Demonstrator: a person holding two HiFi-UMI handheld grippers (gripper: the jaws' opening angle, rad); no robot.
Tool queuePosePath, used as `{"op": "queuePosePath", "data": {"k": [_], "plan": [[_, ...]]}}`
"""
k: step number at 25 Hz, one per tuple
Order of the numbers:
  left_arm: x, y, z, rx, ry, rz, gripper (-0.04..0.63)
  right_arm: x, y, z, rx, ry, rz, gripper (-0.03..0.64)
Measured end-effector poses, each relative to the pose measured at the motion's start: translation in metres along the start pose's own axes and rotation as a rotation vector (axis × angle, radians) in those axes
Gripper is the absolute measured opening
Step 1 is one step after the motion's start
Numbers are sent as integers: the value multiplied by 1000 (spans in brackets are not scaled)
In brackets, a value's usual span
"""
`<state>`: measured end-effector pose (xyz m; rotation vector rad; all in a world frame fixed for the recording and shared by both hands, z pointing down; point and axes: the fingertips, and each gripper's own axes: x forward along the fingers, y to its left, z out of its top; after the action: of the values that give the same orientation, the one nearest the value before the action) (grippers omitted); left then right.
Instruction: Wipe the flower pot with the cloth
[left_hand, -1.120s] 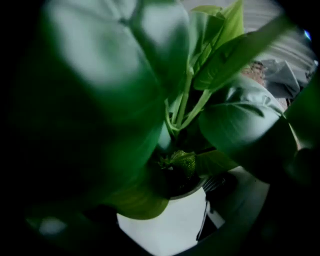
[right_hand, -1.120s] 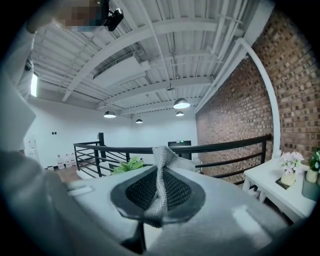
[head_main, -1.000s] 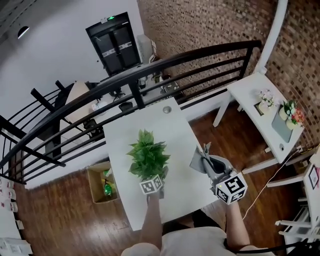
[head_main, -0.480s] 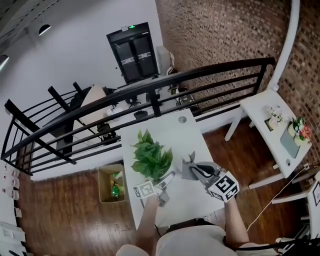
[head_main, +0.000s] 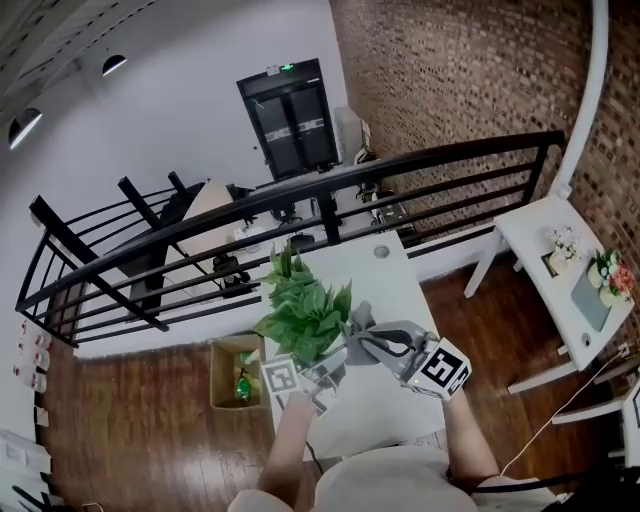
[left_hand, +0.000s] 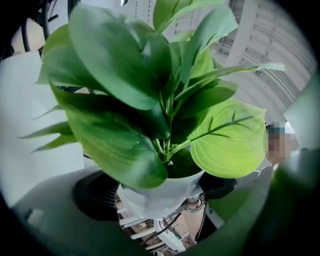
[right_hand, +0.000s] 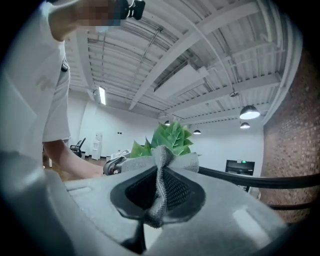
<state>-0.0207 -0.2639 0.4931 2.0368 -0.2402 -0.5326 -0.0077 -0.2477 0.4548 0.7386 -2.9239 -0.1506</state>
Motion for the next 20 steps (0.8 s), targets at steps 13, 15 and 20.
{"op": "queuePosePath", "data": {"k": [13, 15, 20], "plan": [[7, -54, 15, 58, 26, -144, 525, 17, -65, 8, 178, -15, -101, 14], [8, -60, 16, 50, 17, -170, 525, 23, -66, -9, 165, 51, -99, 14], [16, -62, 18, 46, -28, -172, 525, -6, -73, 26, 190, -62, -115, 14]]}}
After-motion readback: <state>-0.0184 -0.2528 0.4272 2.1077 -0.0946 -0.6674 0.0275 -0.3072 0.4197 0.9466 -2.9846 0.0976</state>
